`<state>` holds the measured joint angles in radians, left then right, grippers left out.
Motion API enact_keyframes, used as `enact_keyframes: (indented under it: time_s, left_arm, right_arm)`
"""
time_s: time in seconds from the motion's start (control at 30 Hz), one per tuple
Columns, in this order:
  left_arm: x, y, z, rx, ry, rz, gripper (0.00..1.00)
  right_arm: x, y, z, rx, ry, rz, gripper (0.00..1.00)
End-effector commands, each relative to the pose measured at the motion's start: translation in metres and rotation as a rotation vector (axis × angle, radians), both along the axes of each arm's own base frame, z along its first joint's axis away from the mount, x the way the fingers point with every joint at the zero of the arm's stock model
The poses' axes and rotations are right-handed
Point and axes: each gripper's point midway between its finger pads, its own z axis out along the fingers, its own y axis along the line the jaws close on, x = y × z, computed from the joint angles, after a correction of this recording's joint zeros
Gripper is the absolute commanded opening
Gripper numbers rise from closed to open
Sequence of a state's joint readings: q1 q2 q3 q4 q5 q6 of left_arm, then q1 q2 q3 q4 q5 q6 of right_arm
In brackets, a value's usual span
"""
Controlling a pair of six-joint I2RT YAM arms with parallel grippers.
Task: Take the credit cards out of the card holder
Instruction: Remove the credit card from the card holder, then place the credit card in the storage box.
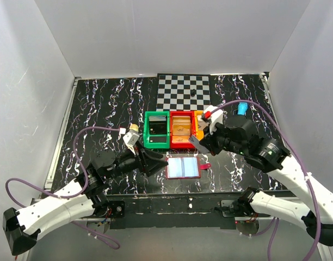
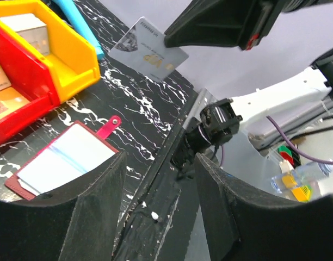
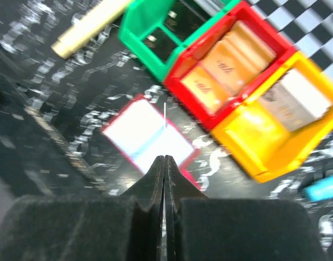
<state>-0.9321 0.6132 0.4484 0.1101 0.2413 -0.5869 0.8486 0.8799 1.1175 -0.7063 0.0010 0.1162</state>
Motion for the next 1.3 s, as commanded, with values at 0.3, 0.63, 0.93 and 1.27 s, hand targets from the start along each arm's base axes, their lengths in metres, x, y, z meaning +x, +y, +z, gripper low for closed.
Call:
enact_keyframes:
  time_s: [0.3, 0.63, 0.93, 1.27]
  left_arm:
    - [0.009, -0.001, -0.026, 0.031, 0.023, 0.038, 0.51]
    - [0.0, -0.012, -0.052, 0.049, 0.096, -0.033, 0.49]
    - [-0.003, -0.006, -0.071, 0.055, 0.124, -0.021, 0.49]
    - [-0.004, -0.008, -0.083, 0.079, 0.149, -0.033, 0.47]
  right_arm:
    - [0.078, -0.023, -0.054, -0.324, -0.338, 0.492, 0.01]
    - [0.151, -0.044, -0.09, -0.408, -0.359, 0.417, 0.01]
    - [0.18, -0.067, -0.101, -0.393, -0.391, 0.324, 0.01]
    - [0.184, -0.064, -0.13, -0.398, -0.337, 0.358, 0.01]
